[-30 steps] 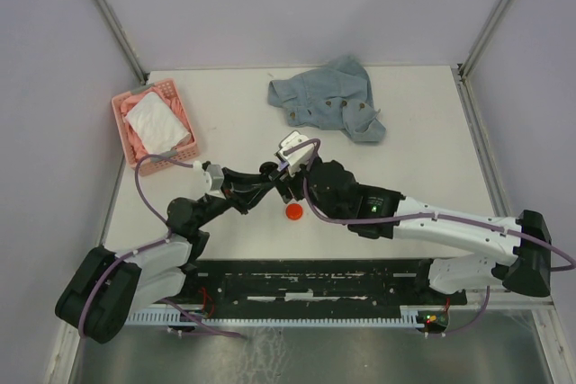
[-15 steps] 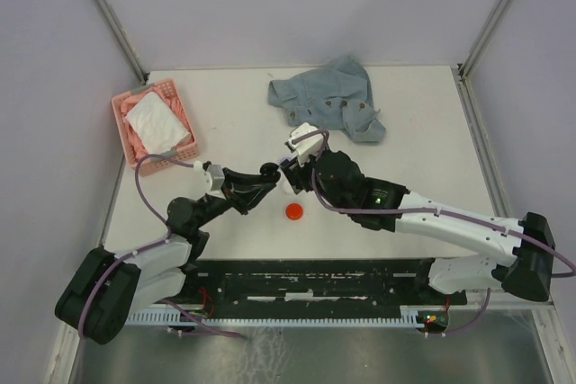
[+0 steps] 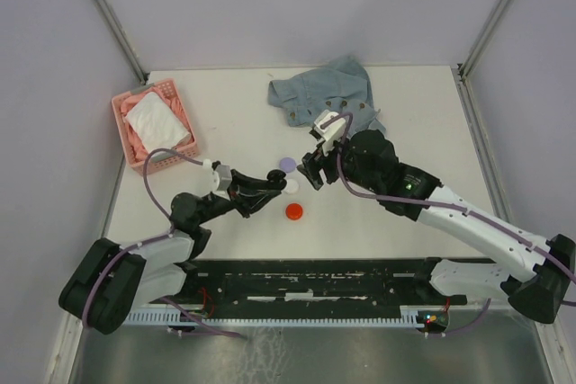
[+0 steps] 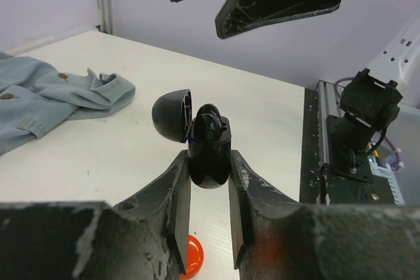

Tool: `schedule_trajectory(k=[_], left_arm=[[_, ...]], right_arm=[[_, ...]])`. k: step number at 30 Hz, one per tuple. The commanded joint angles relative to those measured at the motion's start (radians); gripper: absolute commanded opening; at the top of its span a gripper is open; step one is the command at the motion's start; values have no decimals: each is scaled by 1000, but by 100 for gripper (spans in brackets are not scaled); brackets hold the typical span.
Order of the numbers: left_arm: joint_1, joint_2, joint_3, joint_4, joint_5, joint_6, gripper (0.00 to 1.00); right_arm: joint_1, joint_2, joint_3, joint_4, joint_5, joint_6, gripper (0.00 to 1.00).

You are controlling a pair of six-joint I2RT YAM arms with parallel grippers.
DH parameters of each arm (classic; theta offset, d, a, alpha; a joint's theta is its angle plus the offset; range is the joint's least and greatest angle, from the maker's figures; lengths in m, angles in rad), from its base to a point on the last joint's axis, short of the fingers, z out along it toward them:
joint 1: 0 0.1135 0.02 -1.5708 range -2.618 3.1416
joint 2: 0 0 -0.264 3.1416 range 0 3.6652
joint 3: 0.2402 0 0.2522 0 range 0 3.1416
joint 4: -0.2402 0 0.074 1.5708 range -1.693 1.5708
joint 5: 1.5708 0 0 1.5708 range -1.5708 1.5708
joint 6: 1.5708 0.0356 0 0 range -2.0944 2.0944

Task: Insert the wireless bluetooth earbuds into the charging case
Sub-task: Place the earbud in the charging case, then close the charging case.

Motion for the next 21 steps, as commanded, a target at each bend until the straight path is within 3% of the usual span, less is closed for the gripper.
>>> schedule_trajectory(k=[1,9,13,21], left_arm=[[0,52,72,71,93,27,3],[-1,194,175,170,215,-33,3],[-6,251,233,227,261,-75,3],[-27,292,288,194,271,-75,3]], right_arm=[[-54,8,47,-69,-308,-22,78],[-156,36,81,-107,-614,-39,81],[-185,73,98,-114,-685,-42,82],[-195,128,111,-110,-768,-51,82]])
